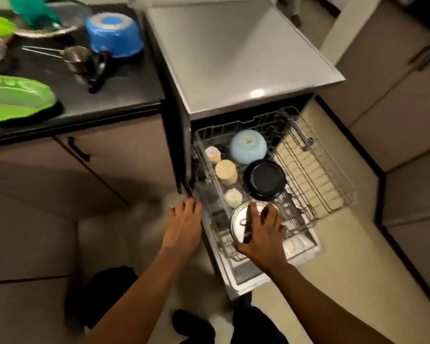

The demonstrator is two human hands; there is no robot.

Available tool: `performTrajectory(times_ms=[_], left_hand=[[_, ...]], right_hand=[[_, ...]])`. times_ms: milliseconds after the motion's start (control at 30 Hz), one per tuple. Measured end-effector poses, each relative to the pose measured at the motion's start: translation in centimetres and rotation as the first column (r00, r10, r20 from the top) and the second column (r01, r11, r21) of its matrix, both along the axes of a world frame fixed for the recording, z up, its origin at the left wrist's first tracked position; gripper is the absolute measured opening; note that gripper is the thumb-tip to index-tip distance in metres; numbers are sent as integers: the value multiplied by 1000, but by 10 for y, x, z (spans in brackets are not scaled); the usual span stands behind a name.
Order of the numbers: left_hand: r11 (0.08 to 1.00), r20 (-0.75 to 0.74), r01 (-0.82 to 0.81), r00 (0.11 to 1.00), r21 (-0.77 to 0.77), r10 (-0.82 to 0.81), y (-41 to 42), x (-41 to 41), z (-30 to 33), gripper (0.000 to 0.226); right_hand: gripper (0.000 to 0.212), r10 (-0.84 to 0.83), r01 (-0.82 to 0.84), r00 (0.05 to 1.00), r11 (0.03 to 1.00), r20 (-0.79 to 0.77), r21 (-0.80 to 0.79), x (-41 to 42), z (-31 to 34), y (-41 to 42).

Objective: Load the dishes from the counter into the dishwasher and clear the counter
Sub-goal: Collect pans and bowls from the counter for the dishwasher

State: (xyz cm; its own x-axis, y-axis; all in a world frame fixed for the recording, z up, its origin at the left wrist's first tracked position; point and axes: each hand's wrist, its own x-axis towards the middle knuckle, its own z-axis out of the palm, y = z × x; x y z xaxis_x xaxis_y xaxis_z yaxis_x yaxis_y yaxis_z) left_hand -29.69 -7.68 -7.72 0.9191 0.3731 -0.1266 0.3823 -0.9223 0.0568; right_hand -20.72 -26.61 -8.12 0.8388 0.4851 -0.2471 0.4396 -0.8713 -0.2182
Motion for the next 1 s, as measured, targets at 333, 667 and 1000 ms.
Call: performTrajectory(times_ms=[333,667,1000], left_hand=[[971,-150,143,973,-193,-173,-122,99,-43,56],[956,-387,-202,916,-212,108,-167,134,-119,128],[977,-511,-163,857,-136,71,-169,130,-136,144]], right_hand=[[125,-221,223,973,975,69,-12,117,-42,-109],[123,0,-3,1000,974,-15,-225,217,-117,-115],[125,96,-116,992,936,-77,-331,228,-165,-107]])
